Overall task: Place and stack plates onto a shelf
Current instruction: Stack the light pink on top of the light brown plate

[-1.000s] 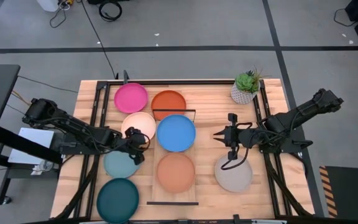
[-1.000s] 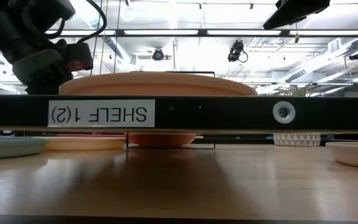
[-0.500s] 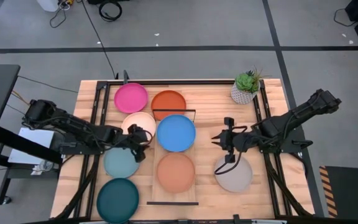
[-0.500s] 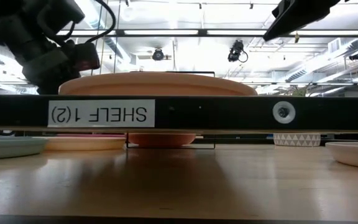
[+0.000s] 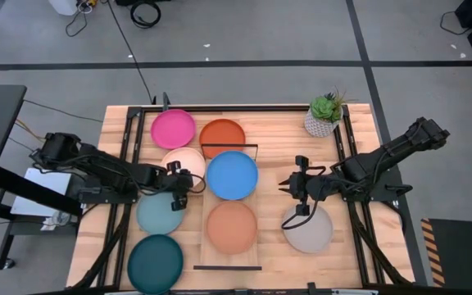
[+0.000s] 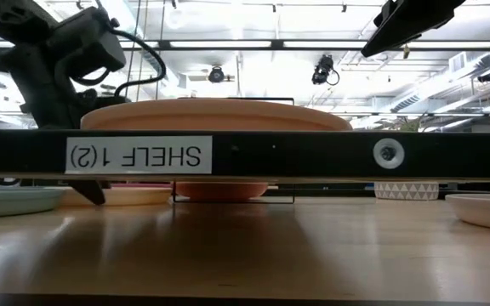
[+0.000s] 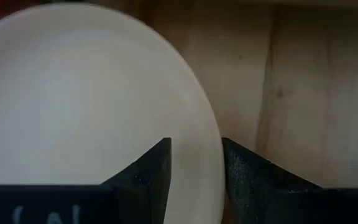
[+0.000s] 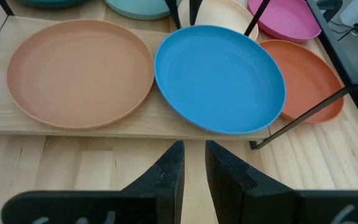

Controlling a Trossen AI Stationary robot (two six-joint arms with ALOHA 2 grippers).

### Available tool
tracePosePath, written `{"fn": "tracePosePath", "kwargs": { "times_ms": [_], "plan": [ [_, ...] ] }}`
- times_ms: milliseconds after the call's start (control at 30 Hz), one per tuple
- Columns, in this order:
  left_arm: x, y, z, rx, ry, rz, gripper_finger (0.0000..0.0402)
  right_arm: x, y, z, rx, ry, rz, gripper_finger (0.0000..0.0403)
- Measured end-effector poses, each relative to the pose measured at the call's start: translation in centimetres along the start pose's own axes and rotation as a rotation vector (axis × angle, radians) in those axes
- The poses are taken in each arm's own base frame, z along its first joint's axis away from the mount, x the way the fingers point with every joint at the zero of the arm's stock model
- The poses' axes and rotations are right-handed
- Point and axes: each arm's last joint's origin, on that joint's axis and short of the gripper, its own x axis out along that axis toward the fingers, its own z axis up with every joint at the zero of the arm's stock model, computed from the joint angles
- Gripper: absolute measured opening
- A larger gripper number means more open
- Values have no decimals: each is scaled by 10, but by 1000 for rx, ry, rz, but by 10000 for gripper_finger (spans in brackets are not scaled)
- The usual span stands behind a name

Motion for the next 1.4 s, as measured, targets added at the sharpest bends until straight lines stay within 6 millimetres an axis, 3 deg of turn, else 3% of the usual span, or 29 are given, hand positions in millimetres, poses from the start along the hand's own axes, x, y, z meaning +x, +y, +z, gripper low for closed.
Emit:
{"fn": "tracePosePath", "kwargs": {
  "times_ms": [233,500,700,1067,1400],
  "plan": [
    [2,0,-1,-44,12,6,125,0,0,0,-3,-3,-3,70],
    [1,-1,-2,-50,32,-18,19,0,0,0,1,-3,-4,70],
    [-6,-1,2,-73,75,-53,16,0,0,0,-2,-3,-4,70],
    [-76,1,60,-45,164,-32,15,0,1,-1,-7,3,0,70],
    [-142,-2,94,10,119,30,16,-1,2,0,-9,-5,6,70]
  ]
}}
